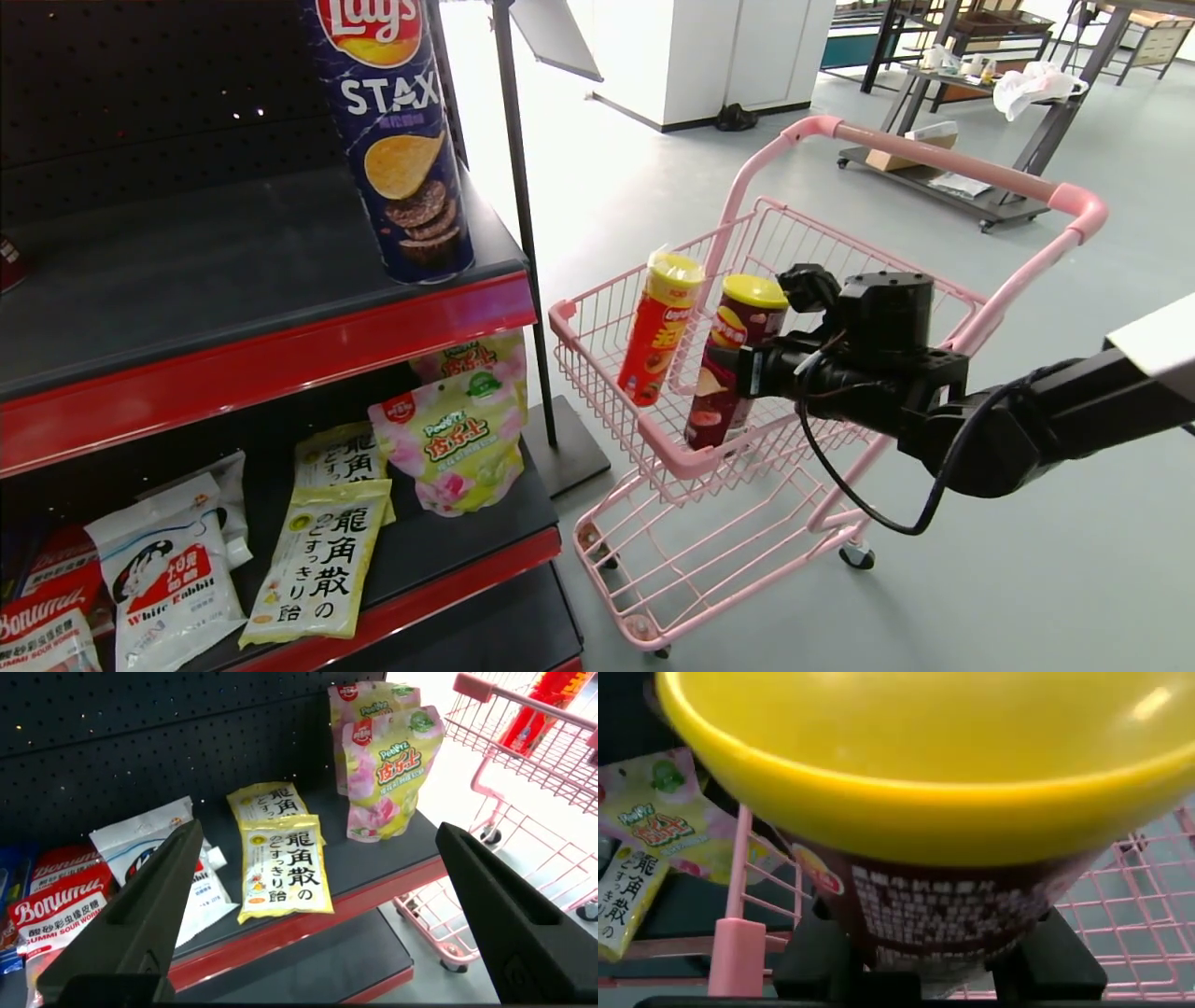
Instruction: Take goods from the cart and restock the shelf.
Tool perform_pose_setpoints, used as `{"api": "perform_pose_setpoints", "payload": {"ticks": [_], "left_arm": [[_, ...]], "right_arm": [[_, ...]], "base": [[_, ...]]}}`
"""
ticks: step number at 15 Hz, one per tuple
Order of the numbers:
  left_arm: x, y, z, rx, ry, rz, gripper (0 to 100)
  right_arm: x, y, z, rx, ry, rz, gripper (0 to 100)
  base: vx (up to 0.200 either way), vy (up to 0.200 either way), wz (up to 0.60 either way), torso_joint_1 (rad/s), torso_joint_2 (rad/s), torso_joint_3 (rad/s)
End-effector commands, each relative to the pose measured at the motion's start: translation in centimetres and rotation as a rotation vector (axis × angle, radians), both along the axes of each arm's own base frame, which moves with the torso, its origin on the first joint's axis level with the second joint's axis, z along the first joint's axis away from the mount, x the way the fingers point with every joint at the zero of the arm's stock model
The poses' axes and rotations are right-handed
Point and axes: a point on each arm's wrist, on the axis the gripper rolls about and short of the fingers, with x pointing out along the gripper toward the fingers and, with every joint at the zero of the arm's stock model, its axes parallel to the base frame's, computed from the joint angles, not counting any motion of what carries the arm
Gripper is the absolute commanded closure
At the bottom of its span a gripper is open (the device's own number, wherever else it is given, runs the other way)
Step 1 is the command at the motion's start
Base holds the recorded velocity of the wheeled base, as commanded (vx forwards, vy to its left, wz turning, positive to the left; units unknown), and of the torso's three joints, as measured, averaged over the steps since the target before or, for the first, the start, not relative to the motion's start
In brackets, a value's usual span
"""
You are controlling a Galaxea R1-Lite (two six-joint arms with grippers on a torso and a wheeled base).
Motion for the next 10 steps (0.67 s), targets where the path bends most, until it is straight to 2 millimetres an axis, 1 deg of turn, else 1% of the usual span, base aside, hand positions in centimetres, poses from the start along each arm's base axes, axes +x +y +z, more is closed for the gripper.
{"api": "perform_pose_setpoints", "payload": {"ticks": [1, 2, 3, 4, 5, 6, 7, 8, 9, 10], "left_arm": [[0.0, 0.0, 0.0, -0.001, 0.001, 0.001, 0], [0.0, 0.0, 0.0, -0.001, 0.001, 0.001, 0], [0.0, 0.0, 0.0, -0.002, 0.001, 0.001, 0], [0.0, 0.0, 0.0, -0.002, 0.001, 0.001, 0], [0.0, 0.0, 0.0, -0.002, 0.001, 0.001, 0], [0.0, 0.0, 0.0, -0.004, 0.002, 0.001, 0], [0.0, 0.0, 0.0, -0.004, 0.002, 0.001, 0], [0.0, 0.0, 0.0, -0.004, 0.002, -0.001, 0], [0.0, 0.0, 0.0, -0.004, 0.002, 0.001, 0], [0.0, 0.0, 0.0, -0.004, 0.002, -0.001, 0]], "right_arm": [[-1.4, -1.4, 5.2, 0.032, -0.15, -0.016, 100], [-1.8, -1.5, 6.0, 0.038, -0.171, -0.018, 100], [-3.0, -2.1, 8.7, 0.063, -0.245, -0.021, 100], [-3.4, -2.3, 9.6, 0.072, -0.273, -0.023, 100], [-5.2, -2.9, 12.1, 0.07, -0.346, -0.027, 100], [-6.8, -3.7, 13.5, 0.032, -0.391, -0.066, 100], [-8.6, -4.5, 14.4, -0.014, -0.408, -0.144, 100], [-10.0, -5.1, 14.7, -0.044, -0.404, -0.19, 100], [-14.1, -6.4, 14.7, -0.1, -0.362, -0.186, 100], [-17.1, -7.5, 14.2, -0.128, -0.31, -0.174, 100]], "base": [[0.0, 0.0, 0.0, 0.0, 0.0, 0.0], [0.0, 0.0, 0.0, 0.0, 0.0, 0.0], [0.0, 0.0, 0.0, 0.0, 0.0, 0.0], [0.0, 0.0, 0.0, 0.0, 0.0, 0.0], [0.0, 0.0, 0.0, 0.0, 0.0, 0.0], [0.0, 0.0, 0.0, 0.0, 0.0, 0.0], [0.0, 0.0, 0.0, 0.0, 0.0, 0.0], [0.0, 0.0, 0.0, 0.0, 0.0, 0.0], [0.0, 0.0, 0.0, 0.0, 0.0, 0.0], [0.0, 0.0, 0.0, 0.0, 0.0, 0.0]]}}
